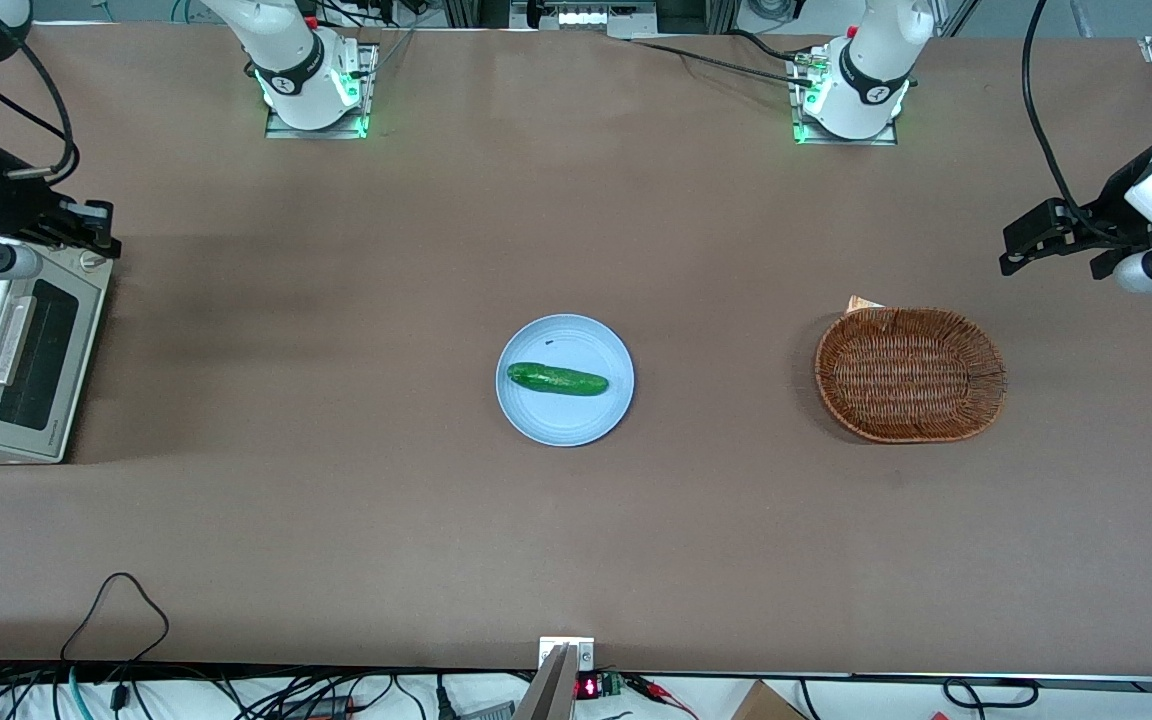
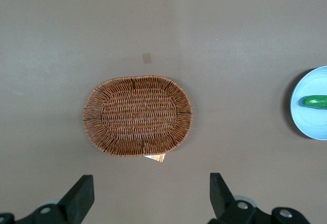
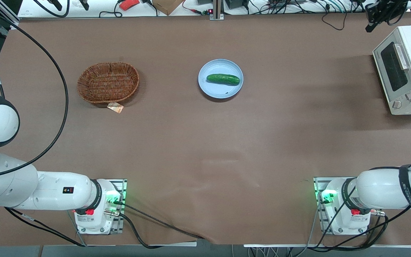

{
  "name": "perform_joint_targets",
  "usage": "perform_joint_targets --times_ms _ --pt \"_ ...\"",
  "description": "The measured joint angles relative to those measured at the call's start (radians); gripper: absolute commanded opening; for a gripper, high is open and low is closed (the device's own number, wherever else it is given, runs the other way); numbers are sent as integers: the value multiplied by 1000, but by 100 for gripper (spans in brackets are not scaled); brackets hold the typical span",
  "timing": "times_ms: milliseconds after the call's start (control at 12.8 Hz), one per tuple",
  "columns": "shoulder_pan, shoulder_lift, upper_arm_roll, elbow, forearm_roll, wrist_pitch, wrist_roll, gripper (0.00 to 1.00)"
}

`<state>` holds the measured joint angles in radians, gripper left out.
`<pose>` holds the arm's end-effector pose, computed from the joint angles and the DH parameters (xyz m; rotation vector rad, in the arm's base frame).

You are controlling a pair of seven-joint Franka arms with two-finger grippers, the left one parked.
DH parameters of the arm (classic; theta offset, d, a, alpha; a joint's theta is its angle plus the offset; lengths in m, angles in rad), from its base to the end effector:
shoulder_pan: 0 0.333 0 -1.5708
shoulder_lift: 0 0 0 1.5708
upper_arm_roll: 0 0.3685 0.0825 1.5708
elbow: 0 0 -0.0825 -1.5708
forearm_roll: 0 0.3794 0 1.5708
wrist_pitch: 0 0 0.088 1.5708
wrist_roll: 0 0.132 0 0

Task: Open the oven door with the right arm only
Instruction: 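Move the right gripper down to the toaster oven door handle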

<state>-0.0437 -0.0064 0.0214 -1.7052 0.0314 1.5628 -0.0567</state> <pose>0.5362 -0.0078 0.5928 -3.0976 -0.0503 0.2089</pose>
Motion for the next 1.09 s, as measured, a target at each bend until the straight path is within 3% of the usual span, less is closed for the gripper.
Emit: perform_joint_targets --times_ms 234,467,545,778,1090 --pt "-20 16 -4 14 -26 -57 8 1" --pt "-22 67 -5 15 -129 -62 44 0" --pt "-22 91 -5 15 -196 -60 47 1" --pt "-11 192 4 12 -498 -42 53 1" --pt "1 335 6 8 -831 98 187 1"
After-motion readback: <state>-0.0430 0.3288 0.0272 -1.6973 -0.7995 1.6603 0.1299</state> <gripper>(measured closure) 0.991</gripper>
